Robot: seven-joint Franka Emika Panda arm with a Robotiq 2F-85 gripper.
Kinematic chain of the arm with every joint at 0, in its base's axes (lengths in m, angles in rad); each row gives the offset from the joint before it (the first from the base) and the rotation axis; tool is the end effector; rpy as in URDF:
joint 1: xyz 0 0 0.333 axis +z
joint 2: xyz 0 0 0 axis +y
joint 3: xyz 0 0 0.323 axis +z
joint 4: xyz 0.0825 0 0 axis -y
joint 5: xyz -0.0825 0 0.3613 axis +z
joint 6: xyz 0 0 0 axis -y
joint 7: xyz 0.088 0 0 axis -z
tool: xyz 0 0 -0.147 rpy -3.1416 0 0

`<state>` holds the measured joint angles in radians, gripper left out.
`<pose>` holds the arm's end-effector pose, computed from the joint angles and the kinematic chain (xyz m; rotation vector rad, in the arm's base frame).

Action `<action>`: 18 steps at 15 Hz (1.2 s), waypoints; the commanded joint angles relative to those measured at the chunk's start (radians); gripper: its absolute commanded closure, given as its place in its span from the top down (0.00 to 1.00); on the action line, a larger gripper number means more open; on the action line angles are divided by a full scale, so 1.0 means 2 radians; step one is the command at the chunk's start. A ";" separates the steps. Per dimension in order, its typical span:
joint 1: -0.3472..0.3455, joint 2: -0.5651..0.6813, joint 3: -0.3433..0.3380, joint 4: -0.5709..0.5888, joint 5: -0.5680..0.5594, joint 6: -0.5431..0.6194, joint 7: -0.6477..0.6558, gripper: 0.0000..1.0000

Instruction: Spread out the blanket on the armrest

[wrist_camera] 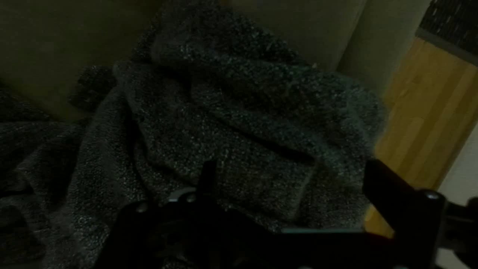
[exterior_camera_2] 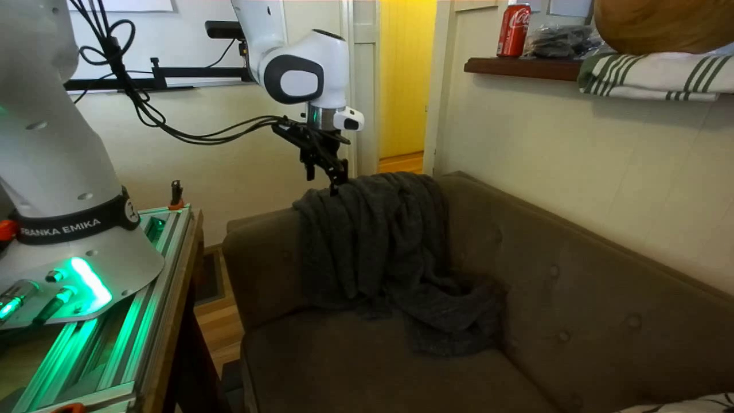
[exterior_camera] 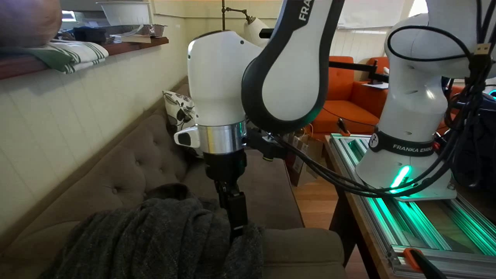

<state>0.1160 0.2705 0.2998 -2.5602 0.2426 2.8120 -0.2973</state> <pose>0.4033 0.1787 0.1595 -2.9034 -0.6994 0.0368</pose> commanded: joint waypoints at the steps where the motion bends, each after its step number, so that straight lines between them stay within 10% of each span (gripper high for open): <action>1: 0.027 0.025 -0.031 0.008 -0.065 0.019 0.060 1.00; 4: 0.046 0.048 -0.053 0.019 -0.107 0.018 0.094 1.00; 5: 0.053 0.055 -0.060 0.023 -0.120 0.019 0.104 0.75; 18: 0.061 0.071 -0.055 0.044 -0.138 0.009 0.114 0.00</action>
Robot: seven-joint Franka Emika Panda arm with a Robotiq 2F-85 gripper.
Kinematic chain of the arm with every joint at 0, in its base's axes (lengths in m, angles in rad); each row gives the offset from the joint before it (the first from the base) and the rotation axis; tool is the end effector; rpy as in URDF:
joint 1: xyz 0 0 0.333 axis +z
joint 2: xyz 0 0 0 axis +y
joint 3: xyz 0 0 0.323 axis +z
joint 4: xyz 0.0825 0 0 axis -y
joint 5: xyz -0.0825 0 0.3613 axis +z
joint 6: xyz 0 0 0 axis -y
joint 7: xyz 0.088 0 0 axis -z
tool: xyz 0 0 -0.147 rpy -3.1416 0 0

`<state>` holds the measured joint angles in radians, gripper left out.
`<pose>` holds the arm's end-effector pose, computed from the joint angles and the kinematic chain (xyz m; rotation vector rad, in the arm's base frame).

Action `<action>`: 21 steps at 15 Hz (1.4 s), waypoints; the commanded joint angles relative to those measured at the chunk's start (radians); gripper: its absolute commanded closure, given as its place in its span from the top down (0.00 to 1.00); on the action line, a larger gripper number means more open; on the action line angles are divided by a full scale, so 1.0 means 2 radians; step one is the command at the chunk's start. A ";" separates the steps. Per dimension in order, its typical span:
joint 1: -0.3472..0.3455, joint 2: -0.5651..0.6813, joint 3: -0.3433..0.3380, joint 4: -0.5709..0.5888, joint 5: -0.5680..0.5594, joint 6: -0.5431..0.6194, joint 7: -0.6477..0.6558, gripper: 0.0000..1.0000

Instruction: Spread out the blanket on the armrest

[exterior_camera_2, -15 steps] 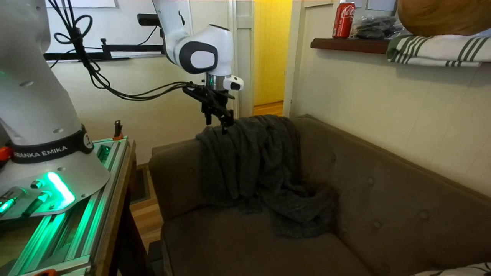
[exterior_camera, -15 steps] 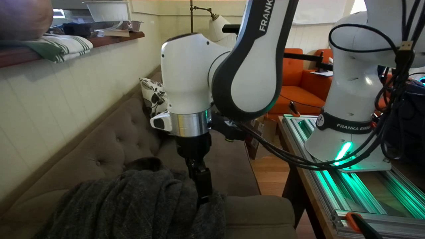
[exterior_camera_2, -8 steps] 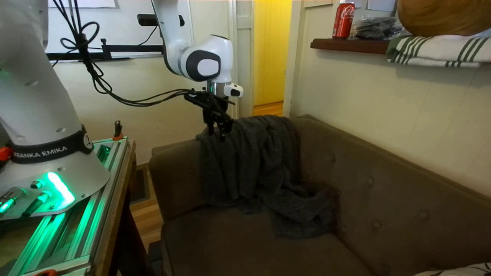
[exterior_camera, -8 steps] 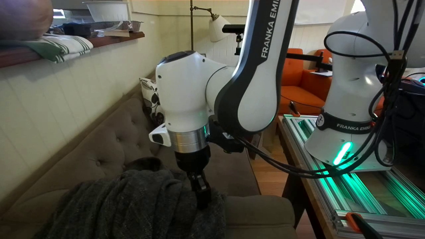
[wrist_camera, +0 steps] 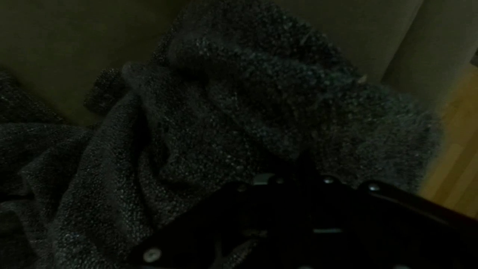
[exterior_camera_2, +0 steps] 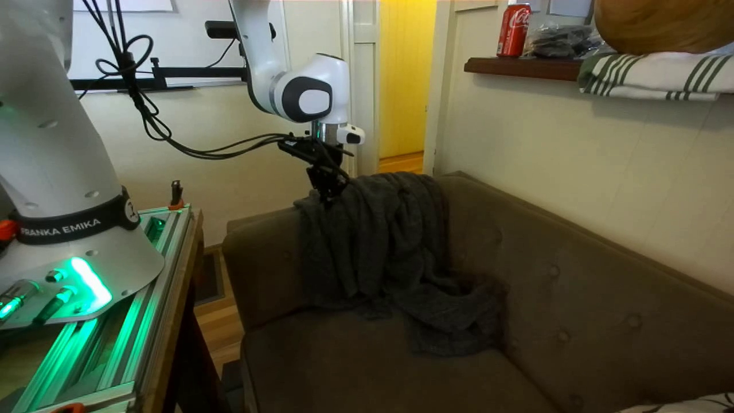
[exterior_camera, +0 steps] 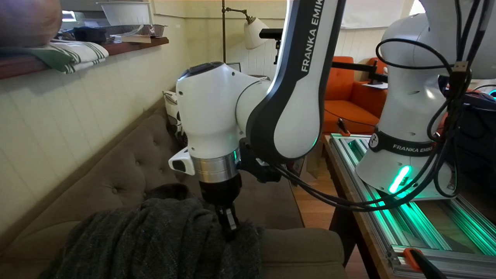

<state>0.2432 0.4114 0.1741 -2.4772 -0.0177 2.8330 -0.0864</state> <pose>0.4133 0.1932 0.1183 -2.9855 -0.7753 0.0910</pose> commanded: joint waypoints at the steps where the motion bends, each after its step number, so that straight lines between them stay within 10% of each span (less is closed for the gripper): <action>1: -0.001 -0.005 0.008 -0.001 -0.006 -0.010 0.014 0.00; 13: -0.039 -0.151 0.047 -0.097 0.110 -0.424 -0.029 0.01; 21: -0.039 -0.139 0.028 -0.103 0.141 -0.594 -0.079 0.01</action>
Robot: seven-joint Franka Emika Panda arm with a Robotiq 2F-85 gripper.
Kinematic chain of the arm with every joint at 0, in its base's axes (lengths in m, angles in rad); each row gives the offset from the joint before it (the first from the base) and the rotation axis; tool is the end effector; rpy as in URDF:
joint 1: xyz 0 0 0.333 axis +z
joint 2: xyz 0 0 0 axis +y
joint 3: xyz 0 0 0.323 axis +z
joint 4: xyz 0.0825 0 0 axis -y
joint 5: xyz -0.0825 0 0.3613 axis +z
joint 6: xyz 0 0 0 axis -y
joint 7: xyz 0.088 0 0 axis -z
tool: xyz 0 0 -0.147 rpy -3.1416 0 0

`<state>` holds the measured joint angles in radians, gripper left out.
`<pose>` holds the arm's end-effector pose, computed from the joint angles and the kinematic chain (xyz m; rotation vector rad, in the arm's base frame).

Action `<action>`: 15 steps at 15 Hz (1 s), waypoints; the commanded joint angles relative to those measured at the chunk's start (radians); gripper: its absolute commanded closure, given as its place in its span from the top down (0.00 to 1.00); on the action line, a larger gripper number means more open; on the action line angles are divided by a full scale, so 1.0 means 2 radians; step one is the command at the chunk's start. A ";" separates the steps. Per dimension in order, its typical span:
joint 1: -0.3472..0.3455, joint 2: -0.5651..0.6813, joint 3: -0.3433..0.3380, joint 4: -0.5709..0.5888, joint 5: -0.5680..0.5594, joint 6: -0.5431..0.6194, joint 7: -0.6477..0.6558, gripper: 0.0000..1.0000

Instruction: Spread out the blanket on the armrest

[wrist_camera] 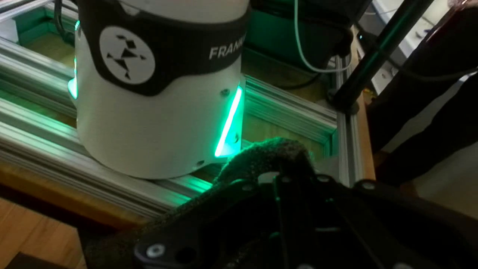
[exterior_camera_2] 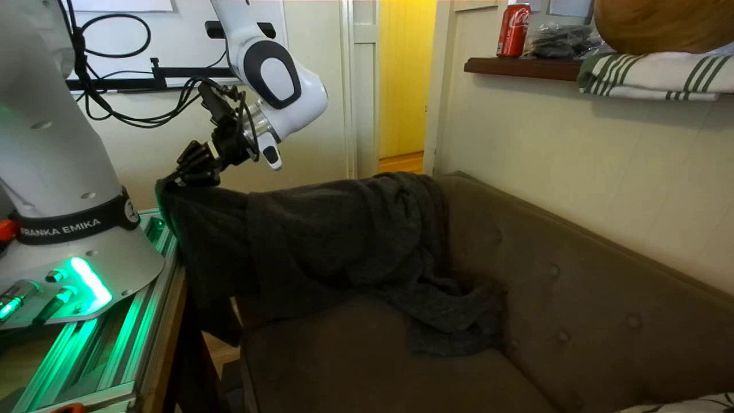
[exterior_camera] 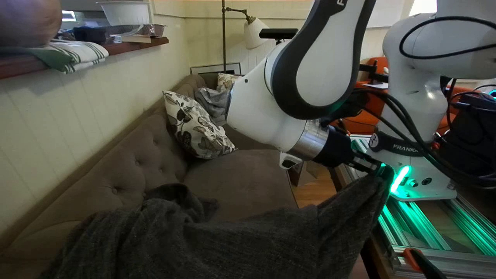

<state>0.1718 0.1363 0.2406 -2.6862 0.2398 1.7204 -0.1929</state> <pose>0.1965 0.1250 0.1829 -2.5225 -0.5659 1.6087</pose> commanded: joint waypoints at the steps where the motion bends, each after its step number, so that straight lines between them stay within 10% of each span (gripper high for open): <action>1: -0.002 -0.001 -0.006 0.006 0.011 -0.035 -0.034 0.30; 12: 0.000 -0.003 -0.013 0.162 0.022 0.126 -0.054 1.00; 15: -0.001 0.018 -0.017 0.210 0.029 0.208 -0.050 1.00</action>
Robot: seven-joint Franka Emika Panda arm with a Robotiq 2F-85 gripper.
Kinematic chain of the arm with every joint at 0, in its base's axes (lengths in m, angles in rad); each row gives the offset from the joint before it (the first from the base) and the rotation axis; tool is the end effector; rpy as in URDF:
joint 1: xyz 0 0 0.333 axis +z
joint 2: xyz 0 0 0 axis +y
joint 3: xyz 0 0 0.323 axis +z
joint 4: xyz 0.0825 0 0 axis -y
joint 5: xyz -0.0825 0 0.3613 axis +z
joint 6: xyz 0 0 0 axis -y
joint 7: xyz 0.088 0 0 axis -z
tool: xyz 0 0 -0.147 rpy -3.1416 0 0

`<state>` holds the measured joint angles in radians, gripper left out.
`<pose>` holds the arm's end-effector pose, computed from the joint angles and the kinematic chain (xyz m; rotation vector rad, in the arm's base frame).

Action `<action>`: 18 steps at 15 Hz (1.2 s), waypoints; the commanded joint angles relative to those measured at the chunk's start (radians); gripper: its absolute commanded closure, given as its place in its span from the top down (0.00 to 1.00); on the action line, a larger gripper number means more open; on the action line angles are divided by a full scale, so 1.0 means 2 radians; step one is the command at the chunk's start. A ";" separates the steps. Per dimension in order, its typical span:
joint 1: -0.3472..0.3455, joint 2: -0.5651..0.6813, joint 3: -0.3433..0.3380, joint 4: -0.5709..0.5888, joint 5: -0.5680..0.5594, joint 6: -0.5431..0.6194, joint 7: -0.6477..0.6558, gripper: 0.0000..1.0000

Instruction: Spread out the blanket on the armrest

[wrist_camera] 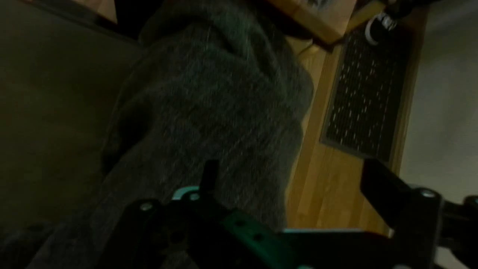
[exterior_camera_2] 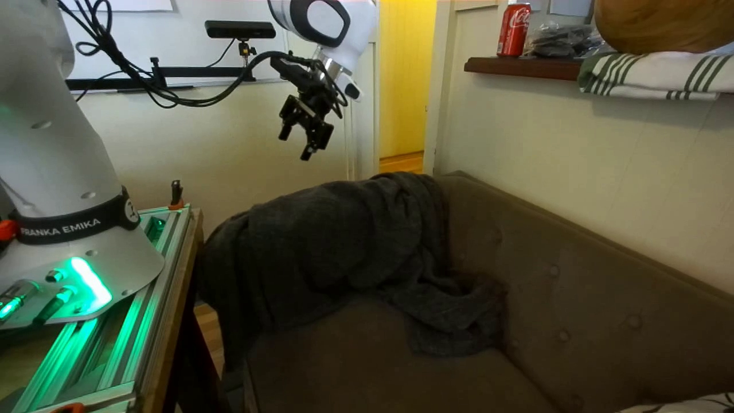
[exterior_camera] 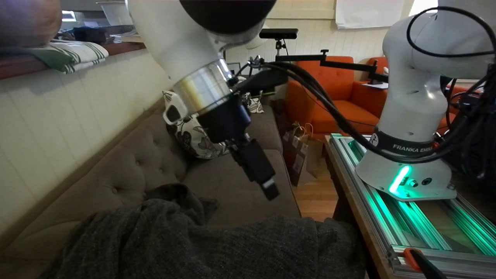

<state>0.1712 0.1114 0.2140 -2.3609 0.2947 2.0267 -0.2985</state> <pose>0.3842 0.1866 0.2463 -2.7466 -0.6973 0.6547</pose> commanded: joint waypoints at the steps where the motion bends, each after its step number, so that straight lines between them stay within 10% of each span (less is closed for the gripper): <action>1: 0.000 0.041 -0.005 0.062 -0.001 0.088 0.005 1.00; 3: 0.002 0.067 -0.006 0.088 -0.013 0.162 0.011 1.00; 11: -0.004 0.041 0.000 0.061 -0.003 0.129 0.002 1.00; 18: 0.036 0.162 -0.058 0.149 -0.182 0.329 0.164 1.00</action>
<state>0.1925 0.3088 0.1625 -2.1854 0.0839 2.6042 -0.1039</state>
